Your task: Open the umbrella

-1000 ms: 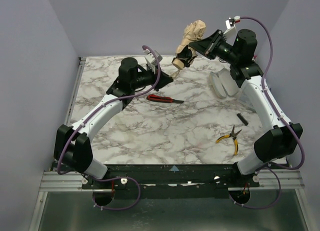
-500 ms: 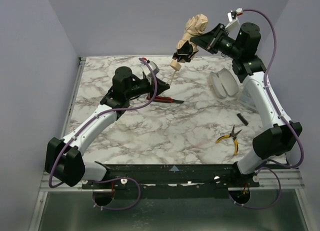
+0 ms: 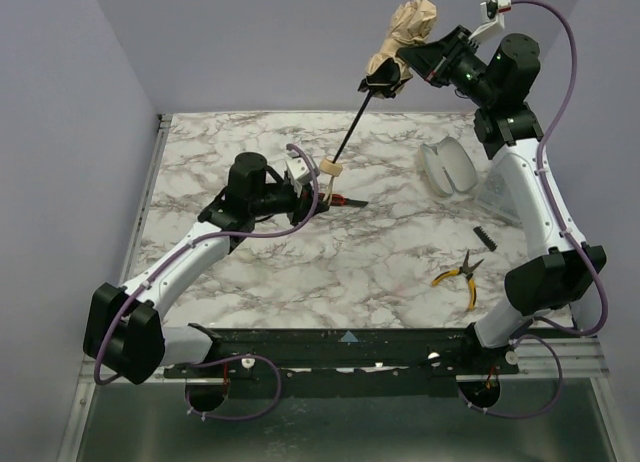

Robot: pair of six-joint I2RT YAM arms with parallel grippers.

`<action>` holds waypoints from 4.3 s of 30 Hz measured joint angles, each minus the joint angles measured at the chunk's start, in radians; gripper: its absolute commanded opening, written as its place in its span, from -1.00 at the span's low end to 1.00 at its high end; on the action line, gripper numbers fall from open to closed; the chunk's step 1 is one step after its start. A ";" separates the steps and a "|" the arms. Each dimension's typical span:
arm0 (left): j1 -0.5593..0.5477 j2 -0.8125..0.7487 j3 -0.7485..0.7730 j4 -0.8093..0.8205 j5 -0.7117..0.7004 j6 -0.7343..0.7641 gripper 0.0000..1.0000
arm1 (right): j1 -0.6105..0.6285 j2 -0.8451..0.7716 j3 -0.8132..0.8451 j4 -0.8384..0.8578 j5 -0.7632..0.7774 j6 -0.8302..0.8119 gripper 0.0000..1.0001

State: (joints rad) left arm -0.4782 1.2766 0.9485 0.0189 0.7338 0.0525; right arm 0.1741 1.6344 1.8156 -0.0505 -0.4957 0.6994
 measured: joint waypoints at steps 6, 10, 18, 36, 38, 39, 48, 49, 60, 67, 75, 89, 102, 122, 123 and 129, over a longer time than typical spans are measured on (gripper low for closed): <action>-0.015 -0.018 -0.047 -0.074 0.002 0.087 -0.69 | -0.012 0.000 -0.002 0.051 0.011 -0.056 -0.99; -0.022 -0.050 -0.055 -0.101 0.002 0.116 -0.03 | -0.013 -0.006 -0.054 0.118 -0.035 -0.086 -0.99; -0.018 -0.056 0.079 -0.157 0.044 0.109 0.39 | -0.017 -0.012 -0.163 0.170 -0.187 -0.139 -0.99; 0.008 0.173 0.323 -0.130 0.298 -0.175 0.18 | -0.016 -0.042 -0.279 0.652 -0.485 0.229 -0.99; 0.008 0.185 0.320 -0.094 0.326 -0.231 0.00 | -0.017 -0.042 -0.279 0.712 -0.498 0.269 -0.99; 0.008 0.190 0.315 -0.066 0.341 -0.270 -0.07 | -0.017 -0.042 -0.279 0.737 -0.502 0.281 -0.99; 0.003 0.197 0.165 0.185 0.430 -0.566 -0.25 | -0.017 0.009 -0.200 0.838 -0.525 0.345 -0.99; 0.003 0.197 0.157 0.185 0.432 -0.571 -0.26 | -0.017 0.016 -0.186 0.842 -0.526 0.348 -0.99; -0.005 0.187 0.115 0.075 0.441 -0.426 -0.30 | -0.017 0.105 -0.039 0.863 -0.560 0.384 -0.99; -0.018 0.174 0.058 -0.021 0.441 -0.313 -0.28 | -0.026 0.142 0.054 0.866 -0.578 0.391 -0.99; -0.036 0.108 0.007 -0.017 0.420 -0.228 -0.28 | -0.032 0.208 0.149 0.825 -0.633 0.396 -0.99; -0.050 0.101 0.042 -0.068 0.301 -0.229 0.36 | -0.058 0.194 0.068 0.809 -0.597 0.398 -0.99; 0.034 0.069 0.409 -0.198 0.168 -0.301 0.57 | -0.084 0.063 -0.238 0.822 -0.539 0.372 -0.99; -0.074 0.098 0.598 -0.133 -0.272 -0.390 0.60 | 0.129 -0.148 -0.333 0.236 -0.313 -0.141 -0.99; -0.086 0.106 0.598 -0.134 -0.306 -0.380 0.60 | 0.134 -0.148 -0.341 0.237 -0.313 -0.137 -0.99; -0.131 0.142 0.599 -0.169 -0.468 -0.329 0.53 | 0.141 -0.150 -0.369 0.253 -0.316 -0.087 -0.99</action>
State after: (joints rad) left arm -0.6094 1.4189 1.5471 -0.1501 0.2653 -0.2764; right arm 0.3153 1.4845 1.4471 0.2028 -0.8120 0.6121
